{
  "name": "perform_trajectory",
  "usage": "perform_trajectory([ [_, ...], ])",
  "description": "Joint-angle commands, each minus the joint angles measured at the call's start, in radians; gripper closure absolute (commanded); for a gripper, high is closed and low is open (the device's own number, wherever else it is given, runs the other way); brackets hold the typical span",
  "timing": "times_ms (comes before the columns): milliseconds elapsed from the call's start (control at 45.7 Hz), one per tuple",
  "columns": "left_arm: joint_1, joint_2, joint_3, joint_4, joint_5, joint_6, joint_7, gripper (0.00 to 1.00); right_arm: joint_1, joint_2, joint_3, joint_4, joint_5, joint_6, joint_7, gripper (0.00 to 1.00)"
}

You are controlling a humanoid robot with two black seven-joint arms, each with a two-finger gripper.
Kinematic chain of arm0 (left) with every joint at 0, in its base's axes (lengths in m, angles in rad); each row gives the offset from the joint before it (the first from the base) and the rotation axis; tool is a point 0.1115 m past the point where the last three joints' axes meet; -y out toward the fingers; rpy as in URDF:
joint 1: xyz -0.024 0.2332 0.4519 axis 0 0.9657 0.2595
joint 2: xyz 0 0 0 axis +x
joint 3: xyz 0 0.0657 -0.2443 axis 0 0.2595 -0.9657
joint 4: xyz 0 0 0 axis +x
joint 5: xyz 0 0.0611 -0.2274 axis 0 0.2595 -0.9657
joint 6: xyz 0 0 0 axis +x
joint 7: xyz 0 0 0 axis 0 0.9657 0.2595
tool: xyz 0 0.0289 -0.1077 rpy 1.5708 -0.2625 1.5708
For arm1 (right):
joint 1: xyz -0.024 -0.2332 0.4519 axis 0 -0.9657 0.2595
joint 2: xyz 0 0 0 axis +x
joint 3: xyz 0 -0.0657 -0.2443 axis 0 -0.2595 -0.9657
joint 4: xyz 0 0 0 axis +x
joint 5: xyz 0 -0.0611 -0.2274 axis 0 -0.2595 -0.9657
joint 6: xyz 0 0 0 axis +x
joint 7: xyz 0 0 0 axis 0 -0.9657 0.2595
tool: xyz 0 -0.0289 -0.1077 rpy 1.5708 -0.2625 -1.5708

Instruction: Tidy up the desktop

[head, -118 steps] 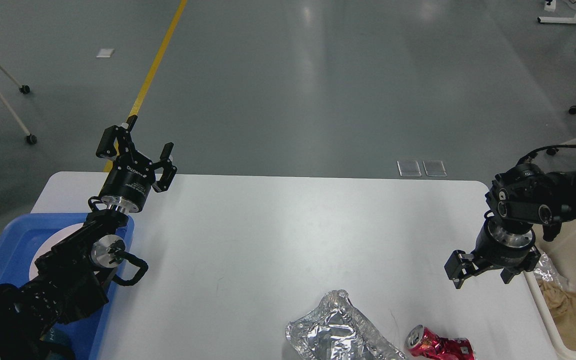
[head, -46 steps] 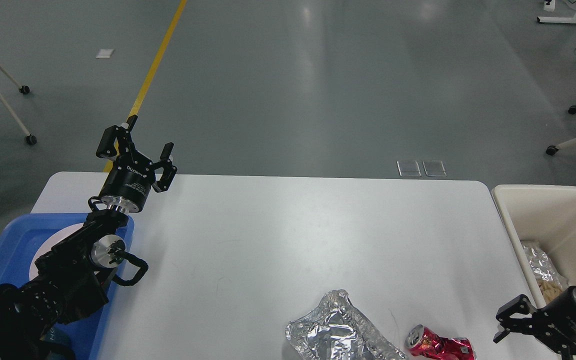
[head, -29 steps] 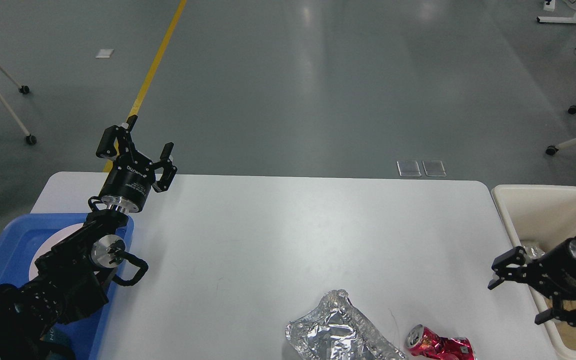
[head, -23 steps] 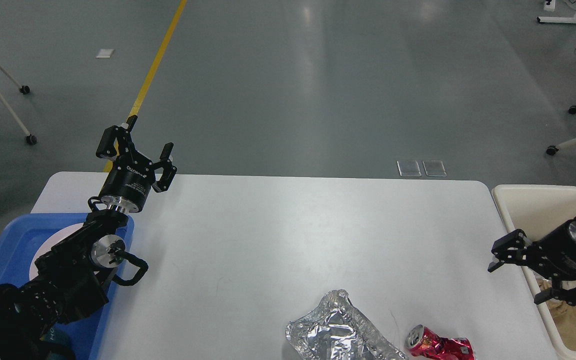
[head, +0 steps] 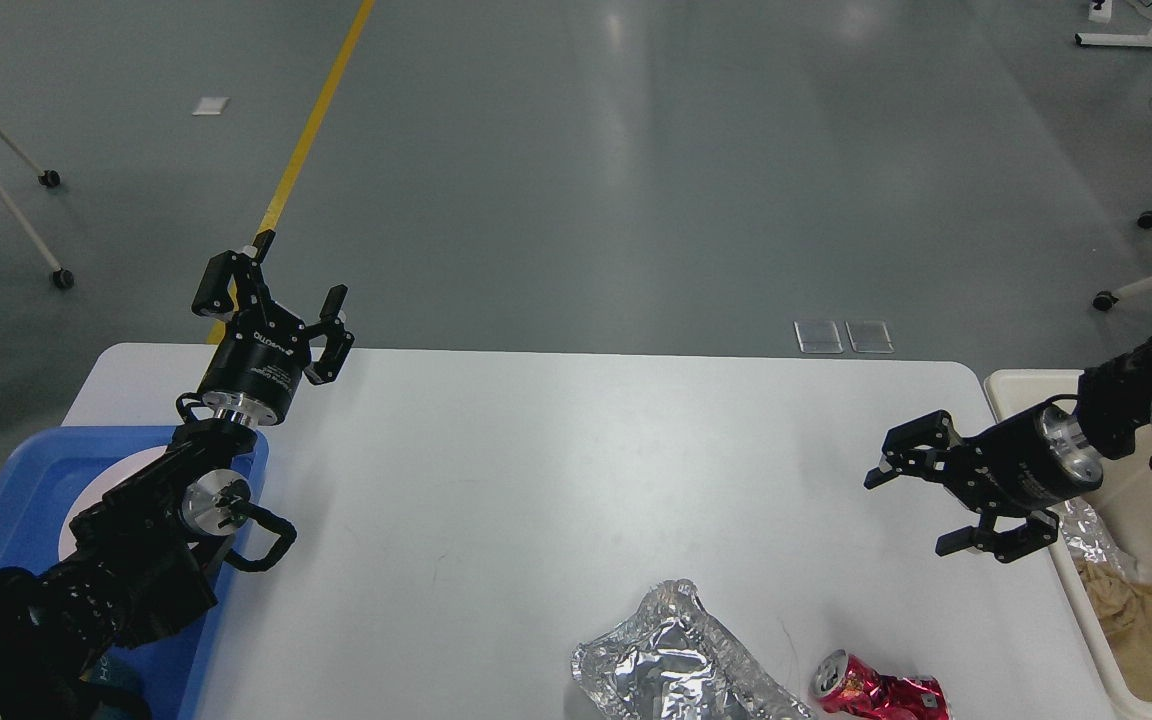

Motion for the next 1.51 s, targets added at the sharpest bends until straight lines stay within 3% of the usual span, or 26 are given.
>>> perform_trajectory([
  [0, 0.000, 0.002, 0.000, 0.000, 0.001, 0.000, 0.000, 0.04, -0.003, -0.006, 0.036, 0.006, 0.006, 0.005, 0.001, 0.00],
  [263, 0.000, 0.000, 0.000, 0.000, 0.001, 0.000, 0.000, 0.04, -0.071, -0.022, 0.146, -0.013, 0.036, -0.012, -0.005, 0.00],
  [591, 0.000, 0.000, 0.000, 0.000, 0.000, 0.000, 0.000, 0.03, -0.092, -0.042, 0.156, -0.017, 0.065, -0.036, -0.008, 0.00],
  [766, 0.000, 0.002, 0.000, 0.000, 0.000, 0.000, 0.000, 0.03, -0.097, -0.080, 0.151, -0.017, 0.170, -0.125, -0.012, 0.00],
  [941, 0.000, 0.000, 0.000, 0.000, 0.000, 0.000, 0.000, 0.03, -0.101, -0.082, 0.153, -0.016, 0.177, -0.134, -0.012, 0.00],
  [1138, 0.000, 0.000, 0.000, 0.000, 0.001, 0.000, 0.000, 0.04, -0.098, -0.109, 0.111, -0.013, 0.179, -0.131, -0.013, 0.00],
  [1291, 0.000, 0.000, 0.000, 0.000, 0.000, 0.000, 0.000, 0.03, -0.060, -0.114, -0.047, -0.016, 0.156, -0.133, -0.010, 0.00],
  [1488, 0.000, 0.000, 0.000, 0.000, 0.000, 0.000, 0.000, 0.03, -0.055, -0.135, -0.036, -0.010, 0.148, -0.127, -0.008, 0.00],
])
